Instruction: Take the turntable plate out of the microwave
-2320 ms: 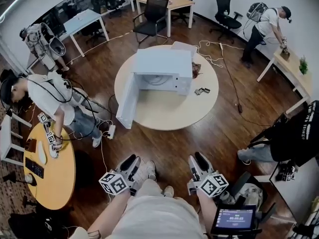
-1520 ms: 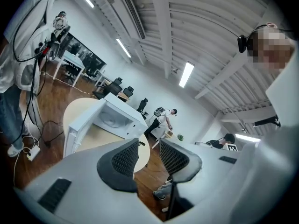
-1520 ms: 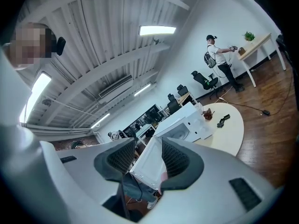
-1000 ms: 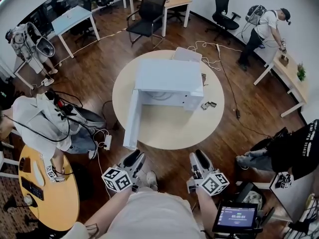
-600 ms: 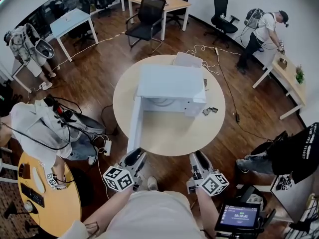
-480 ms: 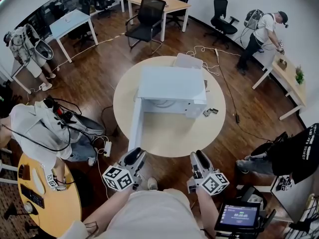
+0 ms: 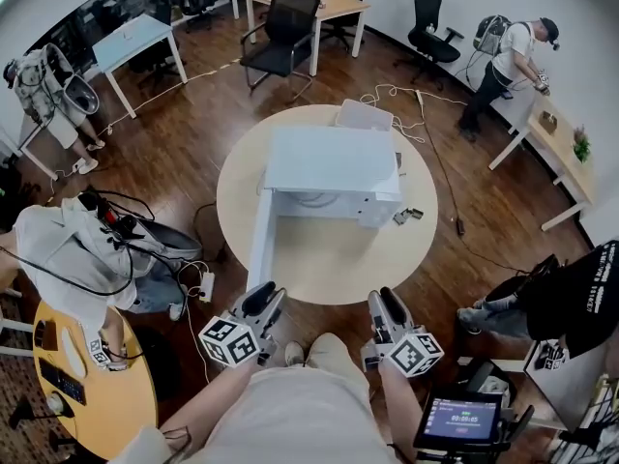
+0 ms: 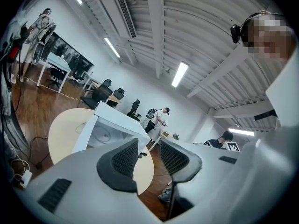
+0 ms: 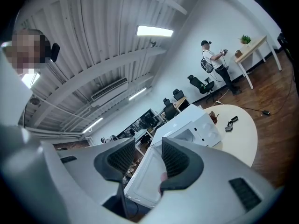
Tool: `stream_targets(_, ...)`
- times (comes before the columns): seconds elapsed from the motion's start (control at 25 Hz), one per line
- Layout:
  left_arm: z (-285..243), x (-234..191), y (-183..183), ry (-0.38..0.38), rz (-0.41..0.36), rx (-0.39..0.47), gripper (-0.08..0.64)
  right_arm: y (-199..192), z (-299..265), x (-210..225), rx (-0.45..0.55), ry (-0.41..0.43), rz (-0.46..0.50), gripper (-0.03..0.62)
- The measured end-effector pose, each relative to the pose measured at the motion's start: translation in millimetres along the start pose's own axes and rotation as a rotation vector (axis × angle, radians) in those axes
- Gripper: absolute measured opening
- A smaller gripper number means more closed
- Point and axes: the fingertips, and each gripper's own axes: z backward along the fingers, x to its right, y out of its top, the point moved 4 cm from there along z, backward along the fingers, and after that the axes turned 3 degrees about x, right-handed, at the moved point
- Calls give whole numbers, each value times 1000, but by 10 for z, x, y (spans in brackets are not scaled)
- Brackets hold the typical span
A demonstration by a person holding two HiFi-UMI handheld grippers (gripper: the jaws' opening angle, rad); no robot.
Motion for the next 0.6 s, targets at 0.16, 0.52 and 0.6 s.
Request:
stream_targets(0.16,-17,51,-37,4,-5,-4,132,-37,-46,60,-22,22,-15,184)
stream_targets(0.52,-149,160,-68,74,-1,32,132,88,-300,145,-93,112,-25,184)
stream_targets(0.6,-256,221,-142,92,2,45,132,165,-298,209,-100,146,-5,184)
